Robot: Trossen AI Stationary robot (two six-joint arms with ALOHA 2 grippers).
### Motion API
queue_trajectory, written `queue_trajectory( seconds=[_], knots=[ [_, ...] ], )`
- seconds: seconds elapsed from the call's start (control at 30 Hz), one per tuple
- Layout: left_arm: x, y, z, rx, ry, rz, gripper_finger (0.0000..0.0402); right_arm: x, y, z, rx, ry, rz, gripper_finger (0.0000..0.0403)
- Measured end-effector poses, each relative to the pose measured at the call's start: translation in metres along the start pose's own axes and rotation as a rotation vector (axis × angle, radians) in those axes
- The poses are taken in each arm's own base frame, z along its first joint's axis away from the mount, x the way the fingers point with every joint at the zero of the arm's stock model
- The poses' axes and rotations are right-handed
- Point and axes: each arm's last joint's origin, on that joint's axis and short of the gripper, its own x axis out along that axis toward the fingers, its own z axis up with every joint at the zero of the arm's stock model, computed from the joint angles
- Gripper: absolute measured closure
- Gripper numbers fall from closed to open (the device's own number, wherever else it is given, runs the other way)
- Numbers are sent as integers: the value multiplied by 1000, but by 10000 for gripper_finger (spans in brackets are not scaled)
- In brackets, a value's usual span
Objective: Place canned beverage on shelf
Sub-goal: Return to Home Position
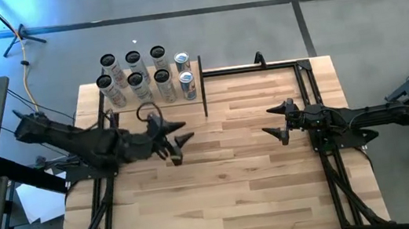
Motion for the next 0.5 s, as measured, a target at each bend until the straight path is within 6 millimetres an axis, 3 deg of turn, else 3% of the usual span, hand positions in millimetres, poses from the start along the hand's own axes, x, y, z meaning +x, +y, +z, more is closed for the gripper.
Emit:
queue_trajectory(
  seconds=[0.27, 0.4, 0.5],
  knots=[
    [-6, 43, 6, -179, 127, 58, 245, 0, 0, 0, 0, 0, 0, 3],
    [-8, 66, -8, -245, 122, 17, 252, 0, 0, 0, 0, 0, 0, 3],
    [-5, 84, -30, -272, 91, -38, 252, 0, 0, 0, 0, 0, 0, 3]
  ],
)
